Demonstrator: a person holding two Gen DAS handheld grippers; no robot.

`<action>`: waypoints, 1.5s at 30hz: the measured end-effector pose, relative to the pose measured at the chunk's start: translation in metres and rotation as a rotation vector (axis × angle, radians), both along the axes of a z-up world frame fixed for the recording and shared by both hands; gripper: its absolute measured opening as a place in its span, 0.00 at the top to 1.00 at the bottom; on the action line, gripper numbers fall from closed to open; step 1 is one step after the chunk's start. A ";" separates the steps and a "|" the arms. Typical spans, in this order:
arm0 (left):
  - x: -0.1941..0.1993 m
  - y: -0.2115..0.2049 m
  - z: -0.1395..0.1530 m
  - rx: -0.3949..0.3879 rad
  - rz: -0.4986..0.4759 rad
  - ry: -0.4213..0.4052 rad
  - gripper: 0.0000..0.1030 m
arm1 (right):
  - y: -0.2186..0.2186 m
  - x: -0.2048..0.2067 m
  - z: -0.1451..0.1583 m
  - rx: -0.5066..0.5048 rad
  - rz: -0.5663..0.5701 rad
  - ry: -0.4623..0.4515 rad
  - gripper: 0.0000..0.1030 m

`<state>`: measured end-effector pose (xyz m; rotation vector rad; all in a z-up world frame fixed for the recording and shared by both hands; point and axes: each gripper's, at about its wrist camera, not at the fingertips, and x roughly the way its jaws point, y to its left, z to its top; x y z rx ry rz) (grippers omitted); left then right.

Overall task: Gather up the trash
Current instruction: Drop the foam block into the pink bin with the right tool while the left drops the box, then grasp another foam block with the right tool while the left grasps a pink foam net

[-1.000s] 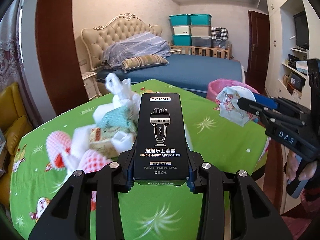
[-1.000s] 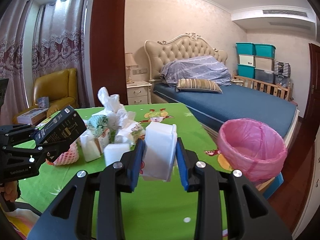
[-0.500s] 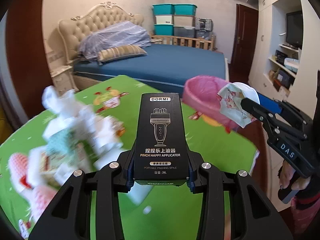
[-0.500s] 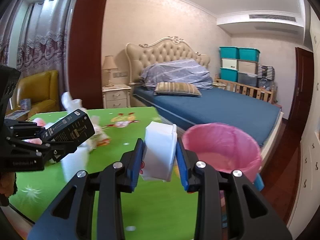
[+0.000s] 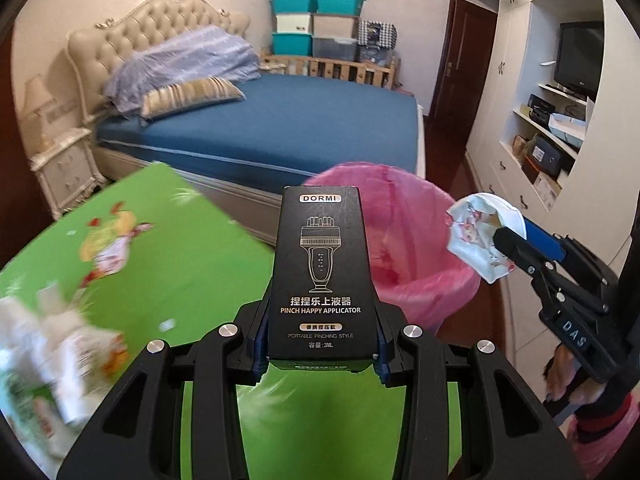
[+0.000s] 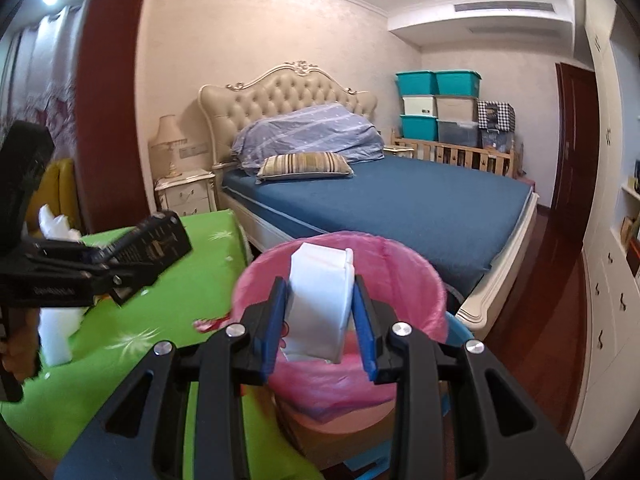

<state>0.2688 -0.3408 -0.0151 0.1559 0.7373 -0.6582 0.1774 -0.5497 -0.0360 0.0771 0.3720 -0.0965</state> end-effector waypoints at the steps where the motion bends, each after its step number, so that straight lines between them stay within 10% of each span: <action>1: 0.004 -0.009 -0.001 0.005 0.001 -0.001 0.64 | -0.008 0.006 -0.001 0.004 -0.007 -0.001 0.69; 11: 0.056 -0.070 -0.010 -0.067 -0.019 0.088 0.63 | -0.048 0.050 -0.035 0.061 -0.014 0.053 0.64; 13: 0.064 -0.078 -0.013 -0.066 -0.012 0.096 0.51 | -0.052 0.049 -0.043 0.066 -0.027 0.059 0.37; 18: 0.056 -0.060 -0.008 -0.081 0.035 0.047 0.21 | -0.057 0.029 -0.046 0.096 -0.040 0.038 0.37; 30: -0.064 0.077 0.045 -0.006 0.176 -0.289 0.18 | 0.040 -0.042 0.008 0.073 0.069 -0.062 0.13; 45: -0.172 0.309 0.004 0.136 0.539 -0.278 0.18 | 0.238 -0.021 0.003 0.038 0.314 0.065 0.06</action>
